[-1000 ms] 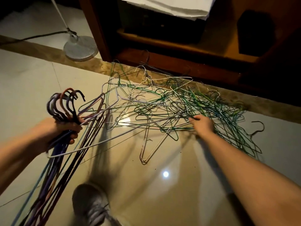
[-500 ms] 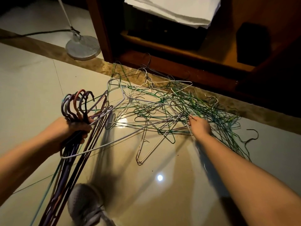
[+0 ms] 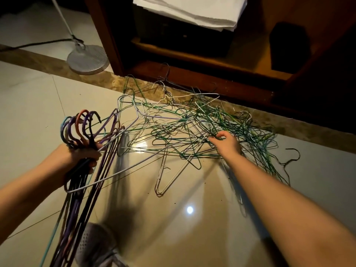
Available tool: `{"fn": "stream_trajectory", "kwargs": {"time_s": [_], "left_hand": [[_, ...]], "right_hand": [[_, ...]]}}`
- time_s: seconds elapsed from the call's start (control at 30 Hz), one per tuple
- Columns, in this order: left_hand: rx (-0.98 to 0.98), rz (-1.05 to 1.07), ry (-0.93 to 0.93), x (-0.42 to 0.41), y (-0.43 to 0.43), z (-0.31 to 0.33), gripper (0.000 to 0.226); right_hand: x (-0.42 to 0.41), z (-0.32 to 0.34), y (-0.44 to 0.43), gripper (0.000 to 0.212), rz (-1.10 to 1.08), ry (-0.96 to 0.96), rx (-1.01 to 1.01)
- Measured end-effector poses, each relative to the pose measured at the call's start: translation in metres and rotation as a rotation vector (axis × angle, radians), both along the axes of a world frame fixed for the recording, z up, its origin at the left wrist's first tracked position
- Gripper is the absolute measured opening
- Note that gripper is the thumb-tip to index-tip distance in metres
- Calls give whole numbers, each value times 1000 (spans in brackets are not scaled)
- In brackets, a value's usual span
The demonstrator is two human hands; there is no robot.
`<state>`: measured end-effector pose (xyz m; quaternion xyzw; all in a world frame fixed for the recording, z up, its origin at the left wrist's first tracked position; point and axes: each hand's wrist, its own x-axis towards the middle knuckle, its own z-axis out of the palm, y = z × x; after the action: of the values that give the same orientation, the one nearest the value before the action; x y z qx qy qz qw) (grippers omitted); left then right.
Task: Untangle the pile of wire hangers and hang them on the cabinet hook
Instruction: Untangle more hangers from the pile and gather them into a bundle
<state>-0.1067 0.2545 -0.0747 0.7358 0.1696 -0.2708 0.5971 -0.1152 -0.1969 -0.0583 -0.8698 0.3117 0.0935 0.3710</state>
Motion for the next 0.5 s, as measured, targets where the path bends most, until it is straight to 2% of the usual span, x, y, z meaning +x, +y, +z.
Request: {"fn": "stream_trajectory", "kwargs": {"time_s": [0.27,0.5], "left_hand": [[-72,-7,54,11,4,-7,56],[21,17,76,26,17,-25,58]], "right_hand": [[-7,-11,-3,32,6,12,-86],[-7,-5,-14,33,58,80,-158]]}}
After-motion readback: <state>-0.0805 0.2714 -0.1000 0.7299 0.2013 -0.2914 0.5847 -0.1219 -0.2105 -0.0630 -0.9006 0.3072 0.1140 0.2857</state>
